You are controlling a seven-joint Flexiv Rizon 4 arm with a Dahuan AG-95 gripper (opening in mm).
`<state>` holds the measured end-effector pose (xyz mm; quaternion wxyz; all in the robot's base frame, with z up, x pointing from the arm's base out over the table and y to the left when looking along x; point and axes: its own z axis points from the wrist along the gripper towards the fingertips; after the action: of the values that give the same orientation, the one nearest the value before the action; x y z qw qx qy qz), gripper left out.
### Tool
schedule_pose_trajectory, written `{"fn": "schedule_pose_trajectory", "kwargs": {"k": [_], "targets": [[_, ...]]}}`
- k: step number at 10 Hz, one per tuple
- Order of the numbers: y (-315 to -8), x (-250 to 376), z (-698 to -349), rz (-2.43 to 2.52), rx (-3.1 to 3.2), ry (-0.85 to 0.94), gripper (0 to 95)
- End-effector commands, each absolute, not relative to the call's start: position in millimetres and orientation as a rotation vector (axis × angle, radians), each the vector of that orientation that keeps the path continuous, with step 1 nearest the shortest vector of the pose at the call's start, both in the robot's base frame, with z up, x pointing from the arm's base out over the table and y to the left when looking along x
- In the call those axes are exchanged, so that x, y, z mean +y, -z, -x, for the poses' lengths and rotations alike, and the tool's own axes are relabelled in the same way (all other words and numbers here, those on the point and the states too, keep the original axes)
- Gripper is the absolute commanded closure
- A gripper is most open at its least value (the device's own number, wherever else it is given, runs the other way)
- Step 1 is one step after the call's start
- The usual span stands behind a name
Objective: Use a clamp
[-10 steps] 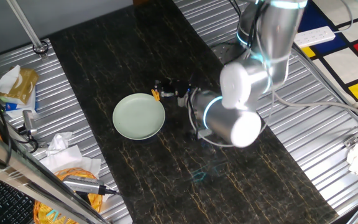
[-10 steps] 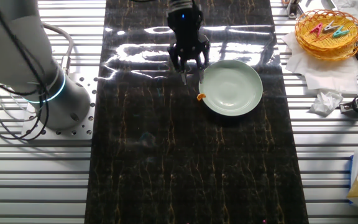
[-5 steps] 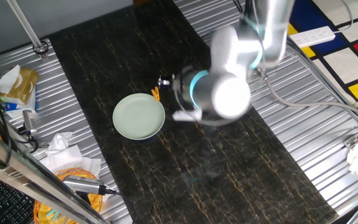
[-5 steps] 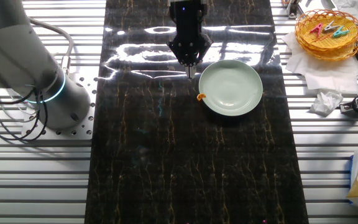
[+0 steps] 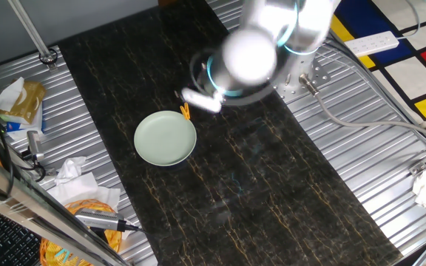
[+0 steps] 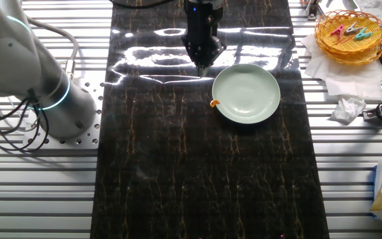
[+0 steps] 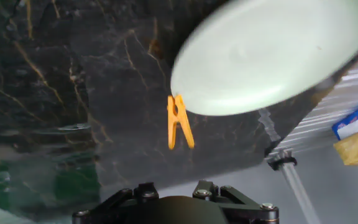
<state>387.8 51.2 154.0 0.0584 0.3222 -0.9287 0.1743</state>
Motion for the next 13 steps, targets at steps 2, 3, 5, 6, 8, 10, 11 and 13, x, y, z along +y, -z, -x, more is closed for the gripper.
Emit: {"fn": "schedule_pose_trajectory", "kwargs": {"k": [2, 3, 5, 6, 8, 10, 11, 13], "targets": [[-150.9, 68.9, -396.0, -0.229, -3.175, 0.160, 95.0], [-148.7, 71.8, -398.6, -0.178, -3.195, 0.178, 95.0], [-146.0, 75.3, -401.6, -0.154, -3.234, 0.185, 95.0], [-145.9, 75.6, -401.7, -0.197, -3.240, 0.194, 95.0], [-146.5, 75.9, -403.1, -0.200, -3.239, 0.208, 95.0], [-148.3, 76.5, -406.0, -0.173, -3.243, 0.200, 95.0], [-148.6, 76.6, -406.5, -0.173, -3.254, 0.199, 95.0], [-148.8, 76.8, -406.9, -0.191, -3.303, 0.196, 95.0]]}}
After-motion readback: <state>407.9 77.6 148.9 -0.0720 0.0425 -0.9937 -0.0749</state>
